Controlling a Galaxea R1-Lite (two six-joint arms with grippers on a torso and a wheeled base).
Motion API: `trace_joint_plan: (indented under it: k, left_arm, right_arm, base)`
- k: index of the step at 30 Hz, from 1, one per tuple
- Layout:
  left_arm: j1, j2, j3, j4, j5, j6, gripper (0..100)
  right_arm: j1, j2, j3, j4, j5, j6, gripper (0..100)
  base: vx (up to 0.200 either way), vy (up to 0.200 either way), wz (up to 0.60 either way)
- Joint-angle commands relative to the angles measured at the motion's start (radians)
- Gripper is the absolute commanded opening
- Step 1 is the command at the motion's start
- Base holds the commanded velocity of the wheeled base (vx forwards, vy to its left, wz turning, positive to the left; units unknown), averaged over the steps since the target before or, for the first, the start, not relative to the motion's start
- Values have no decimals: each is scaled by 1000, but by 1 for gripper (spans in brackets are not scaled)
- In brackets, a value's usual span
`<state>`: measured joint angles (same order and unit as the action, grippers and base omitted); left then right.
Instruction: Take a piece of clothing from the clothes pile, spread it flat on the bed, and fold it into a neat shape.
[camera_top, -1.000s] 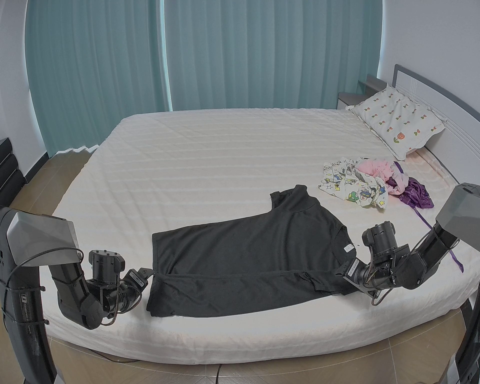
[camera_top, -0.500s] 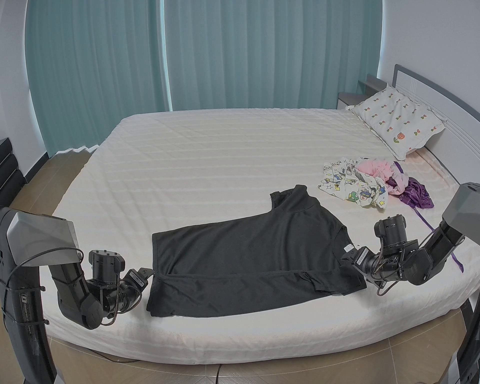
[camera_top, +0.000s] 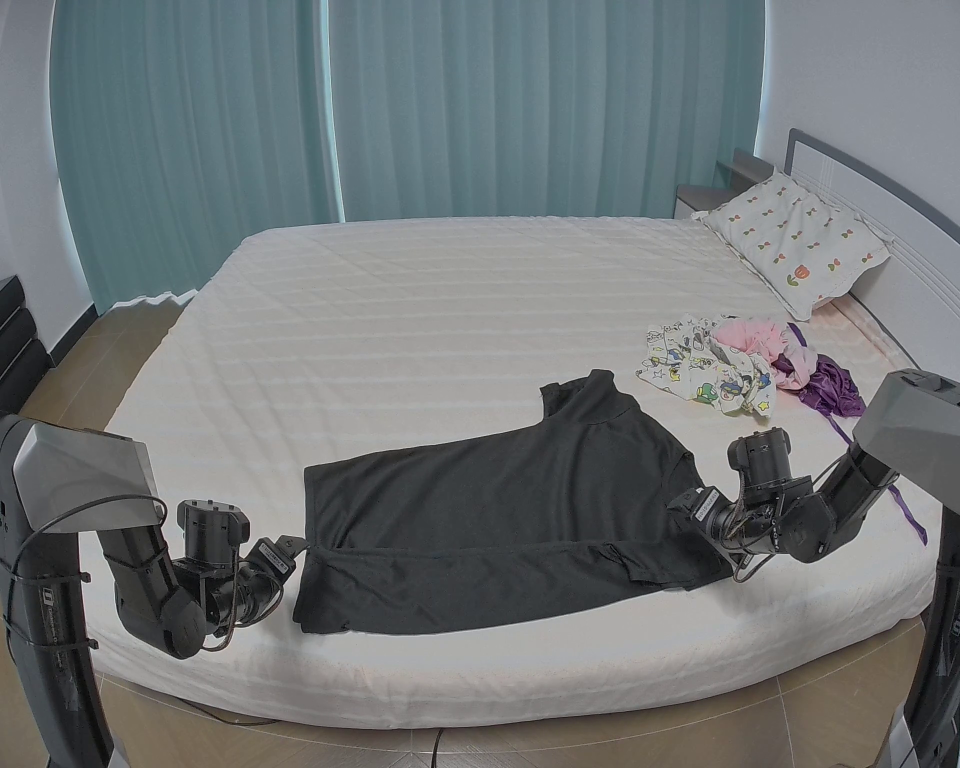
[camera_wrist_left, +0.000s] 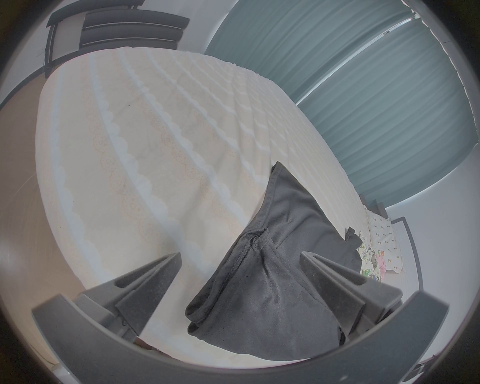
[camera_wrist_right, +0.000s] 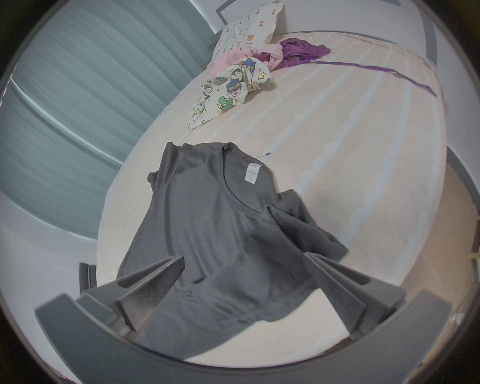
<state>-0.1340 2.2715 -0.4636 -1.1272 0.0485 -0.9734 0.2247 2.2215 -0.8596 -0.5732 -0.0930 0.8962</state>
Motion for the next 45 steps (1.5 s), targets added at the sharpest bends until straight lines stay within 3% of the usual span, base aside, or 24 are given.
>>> trace_joint_plan:
  k: [1,10,18,22,24,29,41,45]
  left_arm:
    - [1,2,0,0,1,1,100]
    - [-1,2,0,0,1,1,100]
    - [-4,-3,8,0,4,2,100]
    - [-18,-9,40,-36,2,13,100]
    - [-38,3,89,-111,5,64,100]
    - [-58,22,171,-247,-2,101,100]
    - [-61,31,177,-267,-2,102,100]
    - [-75,31,183,-266,-6,124,100]
  right_arm:
    - [7,79,-50,-17,7,33,100]
    - [15,92,-32,-45,27,36,100]
    - [-36,4,43,-56,55,59,100]
    - [-39,-37,126,-139,96,87,100]
    - [-38,-51,203,-267,139,101,100]
    - [-30,-45,263,-413,151,102,100]
    - [-25,-77,277,-419,151,101,100]
    - [-24,-77,283,-421,153,99,100]
  base:
    - [0,0,0]
    - [0,0,0]
    - [0,0,0]
    - [0,0,0]
    - [0,0,0]
    - [0,0,0]
    - [200,0,0]
    - [0,0,0]
